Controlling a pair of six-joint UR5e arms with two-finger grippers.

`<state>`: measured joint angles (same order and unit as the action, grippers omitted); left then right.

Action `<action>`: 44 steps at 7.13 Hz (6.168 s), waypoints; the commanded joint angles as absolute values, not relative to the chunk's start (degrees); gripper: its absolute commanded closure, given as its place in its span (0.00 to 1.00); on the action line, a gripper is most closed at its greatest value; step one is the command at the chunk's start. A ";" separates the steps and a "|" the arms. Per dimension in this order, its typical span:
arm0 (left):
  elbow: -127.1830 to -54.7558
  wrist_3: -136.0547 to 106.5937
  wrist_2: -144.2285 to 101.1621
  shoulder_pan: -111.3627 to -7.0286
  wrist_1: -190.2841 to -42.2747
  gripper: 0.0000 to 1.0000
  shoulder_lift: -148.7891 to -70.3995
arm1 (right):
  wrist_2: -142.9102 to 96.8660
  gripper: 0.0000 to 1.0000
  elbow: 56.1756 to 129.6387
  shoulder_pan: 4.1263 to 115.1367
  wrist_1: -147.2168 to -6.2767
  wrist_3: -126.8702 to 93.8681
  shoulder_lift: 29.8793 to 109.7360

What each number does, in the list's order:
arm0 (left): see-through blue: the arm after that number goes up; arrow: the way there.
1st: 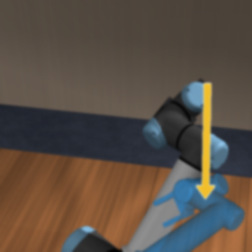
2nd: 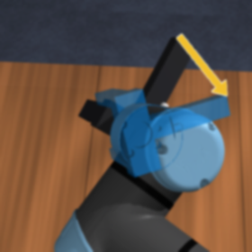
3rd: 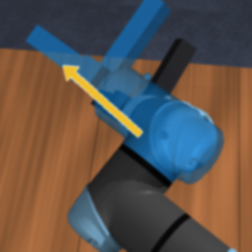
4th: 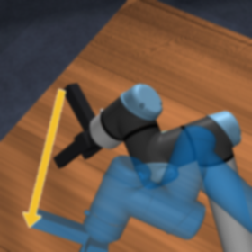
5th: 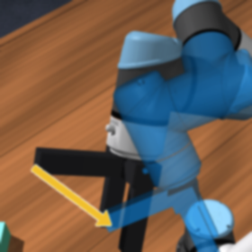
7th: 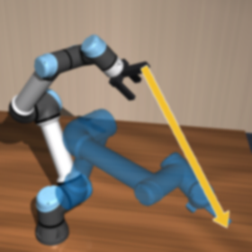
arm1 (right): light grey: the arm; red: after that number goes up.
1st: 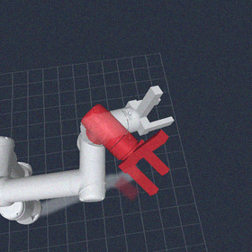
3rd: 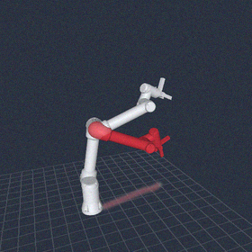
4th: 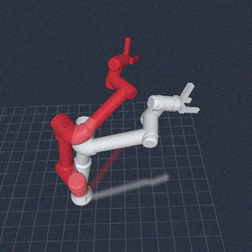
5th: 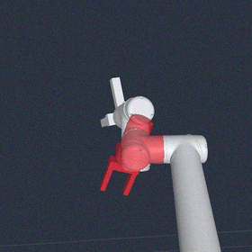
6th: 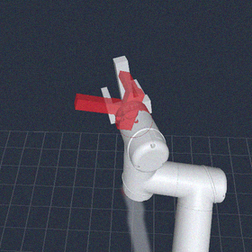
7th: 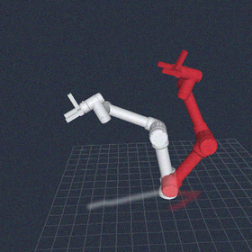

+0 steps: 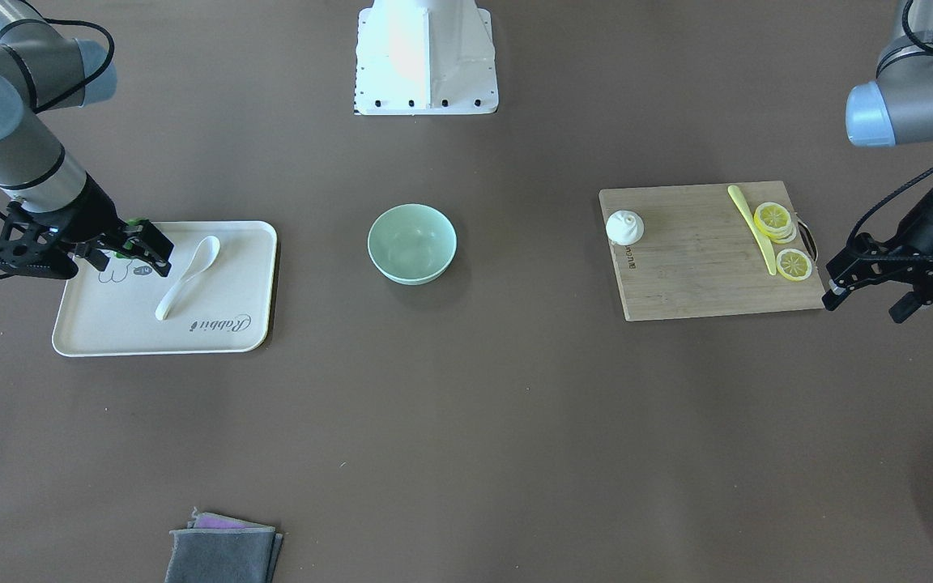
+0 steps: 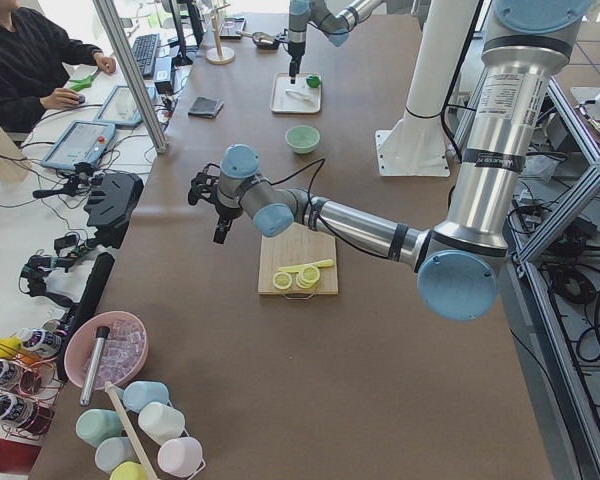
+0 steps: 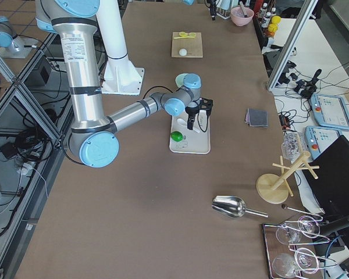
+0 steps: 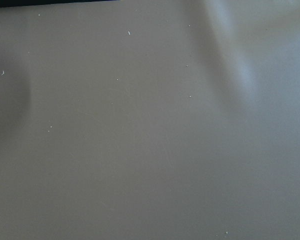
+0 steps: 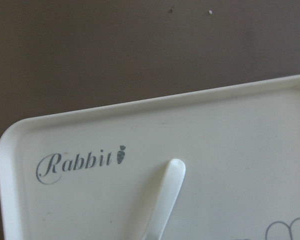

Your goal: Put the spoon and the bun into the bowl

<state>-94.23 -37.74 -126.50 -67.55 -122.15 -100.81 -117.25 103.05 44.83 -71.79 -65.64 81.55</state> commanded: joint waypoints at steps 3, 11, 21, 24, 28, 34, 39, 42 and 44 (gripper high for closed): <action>-94.13 -37.18 -126.47 -67.50 -122.26 0.02 -100.81 | -115.14 0.07 97.14 41.57 -71.72 -66.09 78.41; -94.22 -37.00 -126.56 -66.88 -122.43 0.03 -100.90 | -115.83 1.00 101.14 43.14 -71.89 -69.26 77.96; -105.99 -52.55 -107.77 -36.15 -122.08 0.03 -97.38 | -117.34 1.00 105.91 40.18 -84.29 -79.35 61.80; -106.17 -53.00 -103.01 -31.64 -121.99 0.05 -96.33 | -116.63 1.00 102.77 39.29 -84.29 -80.85 57.59; -107.48 -52.91 -105.64 -31.99 -122.17 1.00 -95.10 | -114.00 1.00 100.64 37.19 -84.29 -81.74 54.49; -112.15 -52.38 -118.04 -41.75 -119.80 1.00 -95.70 | -105.29 1.00 92.83 28.92 -83.41 -83.67 48.26; -110.22 -52.99 -117.95 -41.66 -119.79 1.00 -98.61 | -104.32 0.00 92.37 29.44 -83.49 -83.85 48.34; -109.08 -56.22 -117.60 -41.14 -106.39 1.00 -112.96 | -109.92 0.00 95.44 33.90 -84.55 -83.59 49.56; -107.23 -61.06 -117.60 -39.83 -105.29 1.00 -120.74 | -113.37 0.00 100.96 38.13 -87.61 -77.83 54.73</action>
